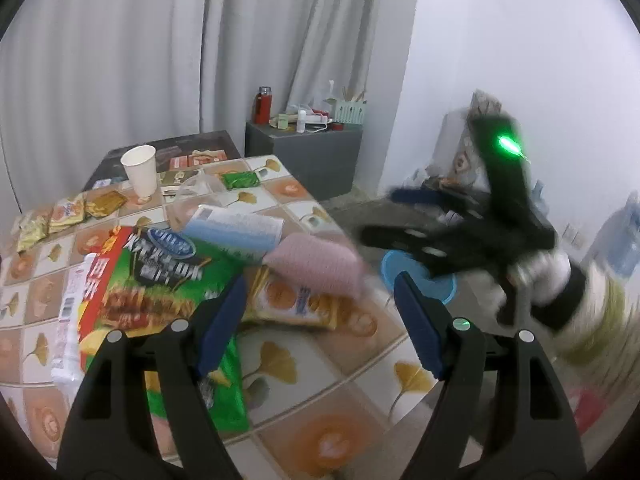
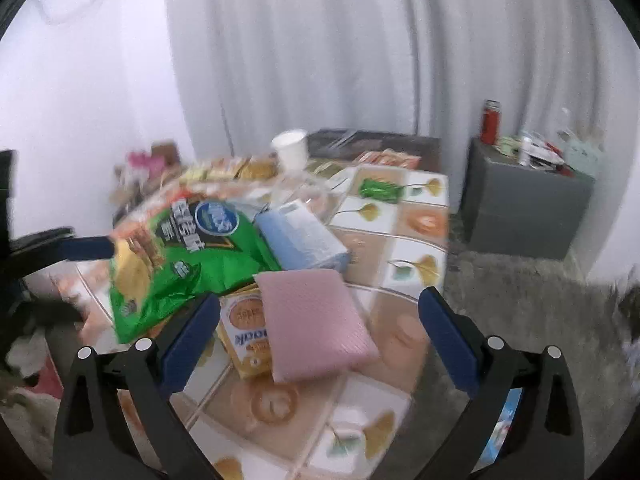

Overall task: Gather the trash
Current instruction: 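Grasp the pink mesh sponge on the table with the right tool, then grasp the yellow snack wrapper with the left tool while the right tool holds the sponge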

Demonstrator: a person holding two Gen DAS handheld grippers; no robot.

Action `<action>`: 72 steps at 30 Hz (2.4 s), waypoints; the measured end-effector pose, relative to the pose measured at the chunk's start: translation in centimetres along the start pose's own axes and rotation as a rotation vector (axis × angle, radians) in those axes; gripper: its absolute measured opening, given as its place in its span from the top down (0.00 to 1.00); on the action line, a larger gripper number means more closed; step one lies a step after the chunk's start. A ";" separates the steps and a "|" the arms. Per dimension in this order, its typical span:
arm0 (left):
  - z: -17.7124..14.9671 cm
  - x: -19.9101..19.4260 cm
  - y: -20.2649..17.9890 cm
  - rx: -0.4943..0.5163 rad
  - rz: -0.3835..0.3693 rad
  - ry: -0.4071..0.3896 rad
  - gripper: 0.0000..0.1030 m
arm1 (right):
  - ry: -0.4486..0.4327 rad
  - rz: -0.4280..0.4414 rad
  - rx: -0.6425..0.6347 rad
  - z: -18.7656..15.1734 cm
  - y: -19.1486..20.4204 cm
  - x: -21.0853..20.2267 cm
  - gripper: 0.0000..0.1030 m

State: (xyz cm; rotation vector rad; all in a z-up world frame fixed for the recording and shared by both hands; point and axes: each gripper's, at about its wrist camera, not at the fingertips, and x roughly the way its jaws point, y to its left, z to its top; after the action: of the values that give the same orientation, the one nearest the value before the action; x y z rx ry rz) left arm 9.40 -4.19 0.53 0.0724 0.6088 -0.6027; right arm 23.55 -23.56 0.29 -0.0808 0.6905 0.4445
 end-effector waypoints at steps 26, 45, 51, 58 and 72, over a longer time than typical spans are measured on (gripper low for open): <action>-4.6 2.7 -0.3 -0.036 -0.068 0.124 0.30 | 0.296 0.055 -0.001 -1.5 1.7 9.8 0.21; -6.4 4.3 0.7 -0.173 -0.119 0.243 0.30 | 0.170 0.160 0.433 -7.7 0.2 2.0 0.23; -6.7 6.0 1.5 -0.300 -0.165 0.264 0.41 | 0.131 0.244 0.569 -9.1 -1.2 1.3 0.24; -6.7 7.8 1.2 -0.356 -0.147 0.298 0.56 | 0.106 0.310 0.661 -10.0 -2.3 1.2 0.24; -5.8 8.4 -0.4 -0.265 -0.058 0.302 0.79 | 0.074 0.360 0.703 -10.9 -2.6 0.6 0.24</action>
State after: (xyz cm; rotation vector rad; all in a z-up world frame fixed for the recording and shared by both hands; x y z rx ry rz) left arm 11.69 -7.38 -8.89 -0.1055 0.9819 -0.5664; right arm 18.54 -28.04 -8.69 0.7021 0.9050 0.5214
